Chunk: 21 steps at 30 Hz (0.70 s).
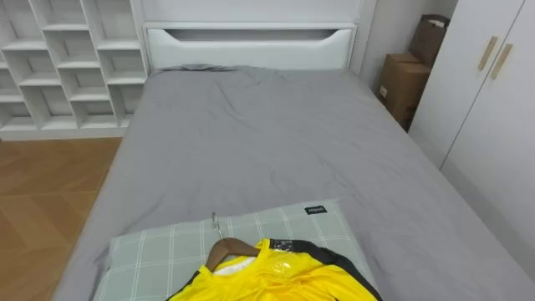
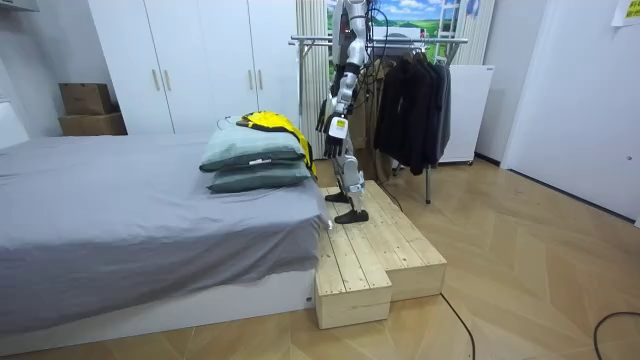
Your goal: Hang clothes
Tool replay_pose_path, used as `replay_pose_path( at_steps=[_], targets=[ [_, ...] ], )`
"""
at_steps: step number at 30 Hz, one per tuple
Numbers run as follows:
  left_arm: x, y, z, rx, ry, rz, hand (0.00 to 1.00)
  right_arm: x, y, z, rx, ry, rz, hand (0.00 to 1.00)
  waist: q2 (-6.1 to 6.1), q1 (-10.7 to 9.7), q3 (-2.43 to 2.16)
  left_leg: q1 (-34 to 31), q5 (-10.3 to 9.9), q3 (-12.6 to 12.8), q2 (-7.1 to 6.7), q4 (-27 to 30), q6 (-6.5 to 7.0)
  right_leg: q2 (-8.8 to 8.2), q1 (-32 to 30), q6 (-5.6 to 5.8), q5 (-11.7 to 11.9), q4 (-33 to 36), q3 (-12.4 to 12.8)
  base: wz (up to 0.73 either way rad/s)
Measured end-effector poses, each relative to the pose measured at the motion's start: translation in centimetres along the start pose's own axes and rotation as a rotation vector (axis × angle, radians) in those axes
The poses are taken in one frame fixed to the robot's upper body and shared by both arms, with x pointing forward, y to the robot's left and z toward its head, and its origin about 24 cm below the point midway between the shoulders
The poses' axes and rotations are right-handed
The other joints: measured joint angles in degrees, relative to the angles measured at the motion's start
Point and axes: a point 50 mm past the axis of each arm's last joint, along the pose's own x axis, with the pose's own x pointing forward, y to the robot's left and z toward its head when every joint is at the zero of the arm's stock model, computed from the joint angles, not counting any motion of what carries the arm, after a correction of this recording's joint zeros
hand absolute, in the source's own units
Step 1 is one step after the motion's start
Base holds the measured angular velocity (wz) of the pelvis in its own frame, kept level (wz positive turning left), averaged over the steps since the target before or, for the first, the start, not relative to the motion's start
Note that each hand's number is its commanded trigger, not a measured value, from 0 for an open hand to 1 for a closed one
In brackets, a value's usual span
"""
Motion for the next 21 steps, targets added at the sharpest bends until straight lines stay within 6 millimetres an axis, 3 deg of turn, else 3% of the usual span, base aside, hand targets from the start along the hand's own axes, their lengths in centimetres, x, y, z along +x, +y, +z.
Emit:
replay_pose_path(
  at_steps=[21],
  targets=[
    [0.01,0.24,0.16,0.066,-0.013,0.033,0.0,-0.02,0.01,-0.08,0.033,-0.012,0.004,0.0,0.05,-0.07,0.08,0.0,-0.14,0.36,0.04,-0.5,-0.12,0.13,-0.15,0.02,-0.01,-0.35,0.25,0.0]
  ],
)
